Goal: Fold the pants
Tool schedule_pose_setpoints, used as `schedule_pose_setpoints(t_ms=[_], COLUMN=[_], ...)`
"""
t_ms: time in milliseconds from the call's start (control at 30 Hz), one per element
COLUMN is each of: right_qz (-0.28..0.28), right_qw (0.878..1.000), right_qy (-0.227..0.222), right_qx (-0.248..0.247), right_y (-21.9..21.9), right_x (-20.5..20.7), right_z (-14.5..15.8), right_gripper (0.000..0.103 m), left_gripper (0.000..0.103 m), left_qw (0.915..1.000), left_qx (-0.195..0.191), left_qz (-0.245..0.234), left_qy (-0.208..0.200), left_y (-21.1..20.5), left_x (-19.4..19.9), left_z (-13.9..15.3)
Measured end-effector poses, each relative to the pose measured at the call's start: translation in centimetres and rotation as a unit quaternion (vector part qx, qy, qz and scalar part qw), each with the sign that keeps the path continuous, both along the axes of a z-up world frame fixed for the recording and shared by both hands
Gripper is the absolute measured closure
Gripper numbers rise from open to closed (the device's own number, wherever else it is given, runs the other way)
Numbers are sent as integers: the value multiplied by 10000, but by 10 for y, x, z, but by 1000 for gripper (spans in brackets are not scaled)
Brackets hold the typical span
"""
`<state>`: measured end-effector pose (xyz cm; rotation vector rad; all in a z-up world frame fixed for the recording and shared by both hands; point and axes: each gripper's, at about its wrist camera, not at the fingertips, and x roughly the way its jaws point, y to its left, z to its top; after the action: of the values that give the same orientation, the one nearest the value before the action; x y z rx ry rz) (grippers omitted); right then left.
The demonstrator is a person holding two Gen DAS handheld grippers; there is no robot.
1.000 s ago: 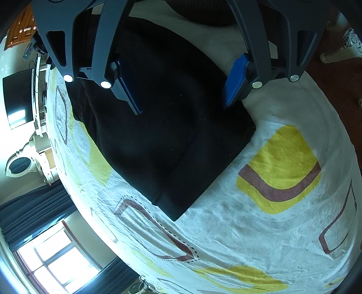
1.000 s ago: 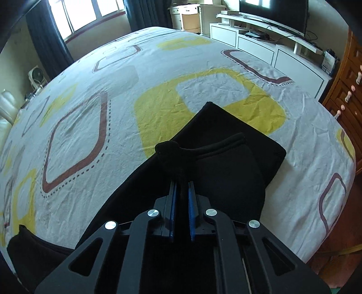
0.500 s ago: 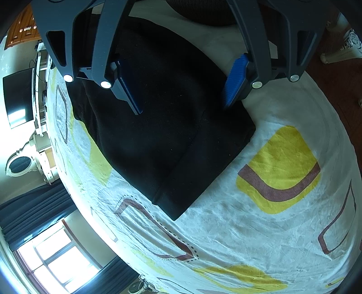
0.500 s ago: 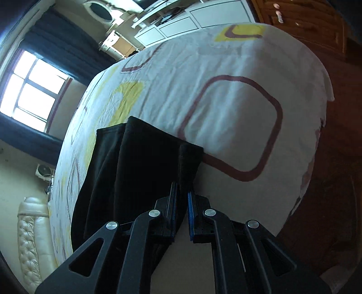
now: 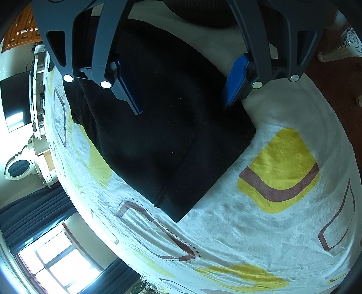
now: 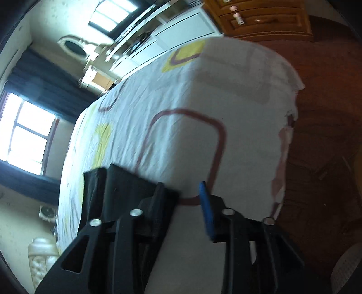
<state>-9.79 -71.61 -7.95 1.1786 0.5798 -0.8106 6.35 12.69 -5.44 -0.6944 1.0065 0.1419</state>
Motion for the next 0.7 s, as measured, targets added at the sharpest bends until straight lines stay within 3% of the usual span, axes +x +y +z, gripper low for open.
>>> schedule_pose_setpoints(t_ms=[67,167,300,433,633,700], right_qz=[-606,-225,1031,2134,2443,2430], right_qw=[9977,9985,9899,9738,9624,9573], right_qy=[276,313,318,295,1016,1381], right_qx=[-152,-386,-915,-722,-618,-738], right_y=[-9,-4,39,85,121,126], right_x=[-19,0,85,189,302,323], right_z=[7,29,72,80,60,52], right_gripper=[52,52,46,44,44,44], left_gripper=[34,29,27,27,27,27], left_qw=[10000,9999,10000,10000,9982,9975], left_qx=[-62,-99,-15,-56,-478,-606], left_qz=[27,21,-47,-42,308,119], left_qy=[11,3,1,5,-172,-346], left_y=[2,2,-1,-1,7,-2], left_x=[0,1,2,2,-15,-24], left_z=[-1,-1,-1,-1,11,23])
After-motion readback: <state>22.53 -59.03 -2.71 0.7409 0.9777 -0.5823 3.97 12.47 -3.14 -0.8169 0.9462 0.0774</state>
